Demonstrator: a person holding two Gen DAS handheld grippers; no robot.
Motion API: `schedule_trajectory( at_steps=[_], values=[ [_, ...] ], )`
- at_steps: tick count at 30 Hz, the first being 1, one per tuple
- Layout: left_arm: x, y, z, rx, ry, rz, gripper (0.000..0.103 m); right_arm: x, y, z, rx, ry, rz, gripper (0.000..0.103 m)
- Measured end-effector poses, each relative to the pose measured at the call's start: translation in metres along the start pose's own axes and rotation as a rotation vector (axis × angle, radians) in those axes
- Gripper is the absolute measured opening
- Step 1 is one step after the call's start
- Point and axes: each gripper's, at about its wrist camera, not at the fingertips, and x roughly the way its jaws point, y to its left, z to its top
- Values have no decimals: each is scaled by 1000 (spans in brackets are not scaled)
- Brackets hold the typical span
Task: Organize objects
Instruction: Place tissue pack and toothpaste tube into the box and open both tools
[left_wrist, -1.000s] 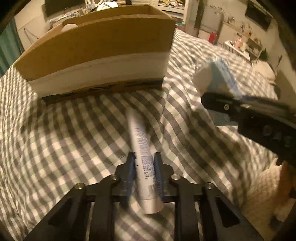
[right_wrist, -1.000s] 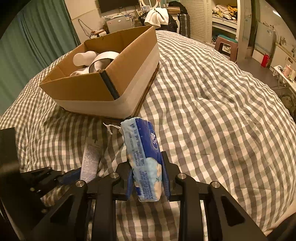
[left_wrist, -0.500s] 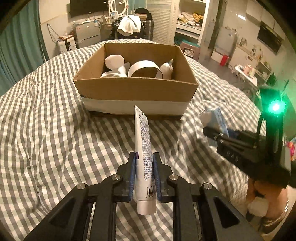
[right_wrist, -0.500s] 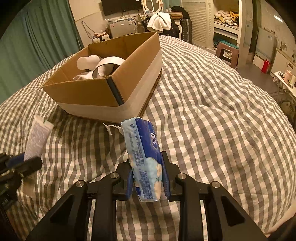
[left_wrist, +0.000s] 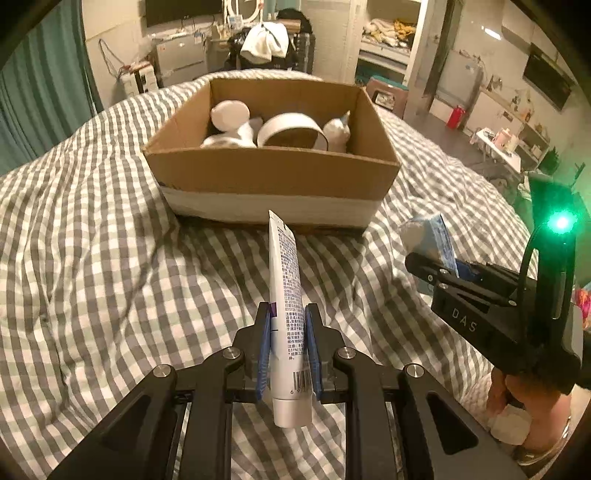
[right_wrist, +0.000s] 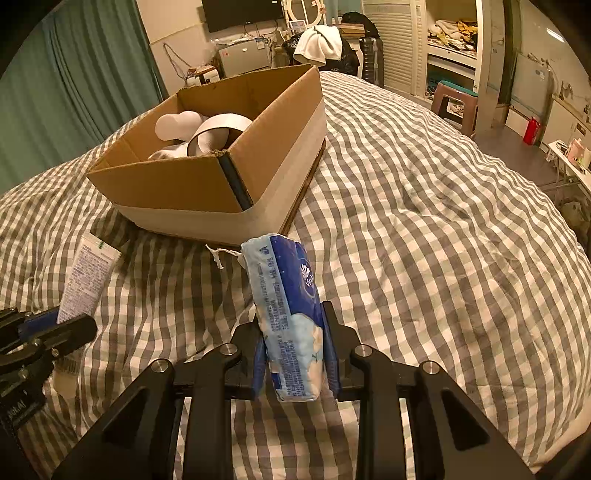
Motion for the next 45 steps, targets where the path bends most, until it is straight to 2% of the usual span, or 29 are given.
schedule_trajectory(
  at_steps=[2,7,15,20,22,24,27,31,34,37,41,45],
  values=[
    [-5,4,-1,14,-27,20,18,-2,1,0,1,-4,5,25],
    [-9,14,3,9,-60,3,18,-14,10,4,-32,-38,-11,25],
    [-23,35,15,6,-99,-11,18,-43,33,18,-79,-86,27,25],
    [-34,37,49,11,-125,-26,18,-80,59,51,-123,-171,28,25],
    [-43,38,67,16,-156,-34,18,-94,67,66,-135,-214,30,25],
    [-53,36,82,34,-195,-4,18,-108,77,87,-149,-267,34,25],
    [-57,41,104,28,-237,-37,18,-115,83,110,-153,-296,46,25],
    [-47,49,129,21,-254,-108,18,-108,91,136,-149,-301,67,25],
    [-31,48,140,25,-257,-120,18,-90,90,149,-129,-273,64,25],
    [-9,45,146,39,-233,-112,18,-59,84,158,-96,-204,53,25],
    [20,44,144,37,-191,-137,18,-24,74,158,-58,-138,55,25],
    [41,46,139,44,-158,-103,18,-2,65,149,-29,-93,76,26]
  ],
)
